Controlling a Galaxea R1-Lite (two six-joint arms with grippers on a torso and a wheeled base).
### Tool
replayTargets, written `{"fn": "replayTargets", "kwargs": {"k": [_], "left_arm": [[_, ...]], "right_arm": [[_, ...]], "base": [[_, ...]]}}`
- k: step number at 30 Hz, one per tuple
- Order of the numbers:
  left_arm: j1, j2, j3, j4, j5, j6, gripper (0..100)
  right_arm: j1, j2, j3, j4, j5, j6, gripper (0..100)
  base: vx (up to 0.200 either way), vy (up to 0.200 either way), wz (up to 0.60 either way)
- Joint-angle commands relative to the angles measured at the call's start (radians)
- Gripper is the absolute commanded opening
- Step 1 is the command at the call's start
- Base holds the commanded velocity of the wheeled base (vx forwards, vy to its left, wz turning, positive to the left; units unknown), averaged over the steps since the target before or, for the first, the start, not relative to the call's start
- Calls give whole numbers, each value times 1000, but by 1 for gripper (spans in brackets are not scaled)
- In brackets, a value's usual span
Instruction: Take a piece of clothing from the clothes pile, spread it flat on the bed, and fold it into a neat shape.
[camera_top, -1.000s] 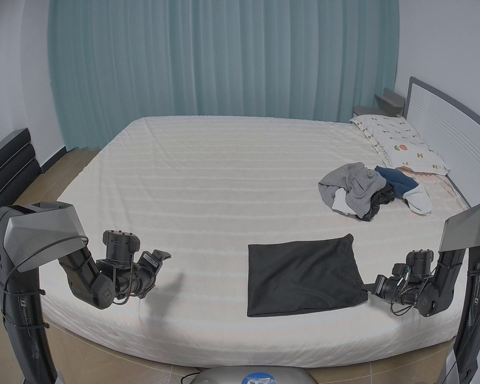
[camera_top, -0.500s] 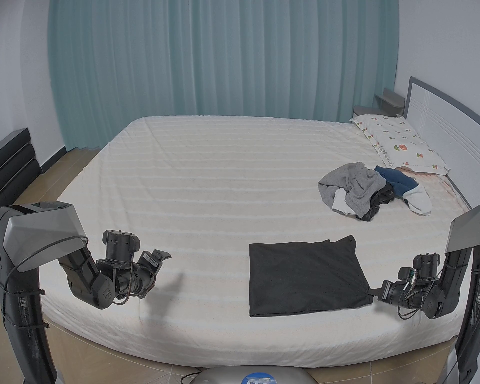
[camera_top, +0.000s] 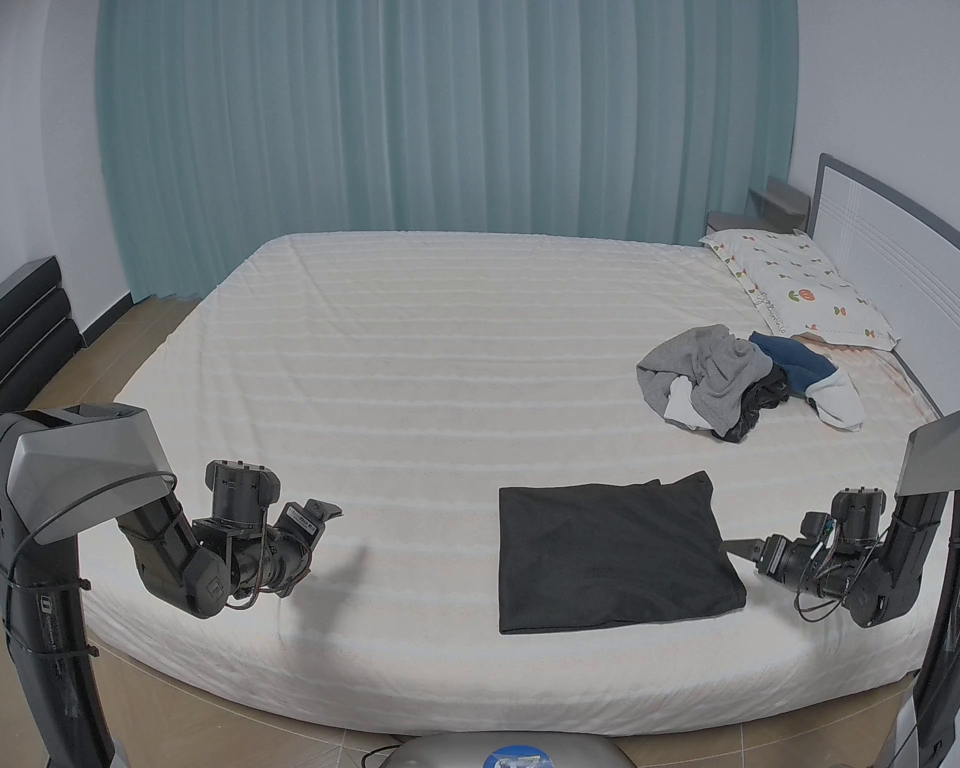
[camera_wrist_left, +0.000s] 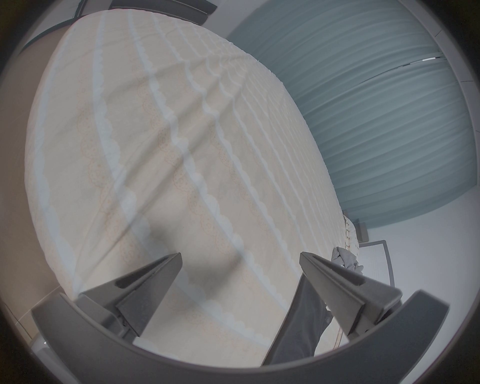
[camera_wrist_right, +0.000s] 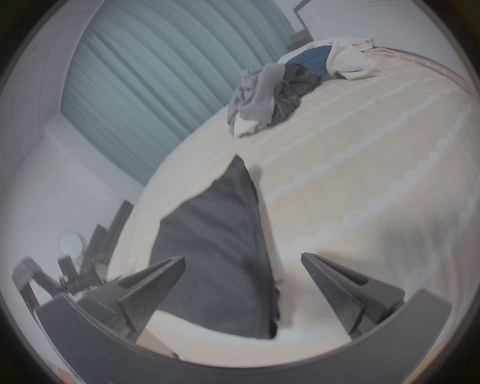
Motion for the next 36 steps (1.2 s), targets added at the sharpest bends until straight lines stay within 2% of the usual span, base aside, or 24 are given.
{"fn": "replayTargets", "kwargs": {"k": [1, 2, 5, 12, 16, 34, 35, 36], "left_arm": [[0, 0, -1, 0, 0, 0, 100], [0, 1, -1, 0, 0, 0, 100], [0, 1, -1, 0, 2, 0, 100], [0, 1, -1, 0, 2, 0, 100], [0, 1, 1, 0, 2, 0, 100], [0, 1, 1, 0, 2, 0, 100], [0, 1, 1, -2, 2, 0, 100], [0, 1, 1, 0, 2, 0, 100]], "right_arm": [[70, -40, -128, -10, -7, 138, 100], [89, -21, -185, 1, -15, 204, 100], [102, 63, -291, 2, -21, 248, 100], [116, 224, -479, 1, -98, 251, 100], [108, 267, -561, 4, -101, 248, 100], [93, 313, -634, 35, -104, 241, 100], [96, 315, -634, 35, -104, 241, 0], [96, 316, -636, 35, -104, 239, 0]], "base": [[0, 0, 0], [0, 0, 0], [0, 0, 0], [0, 0, 0], [0, 0, 0], [0, 0, 0], [0, 0, 0], [0, 0, 0]]}}
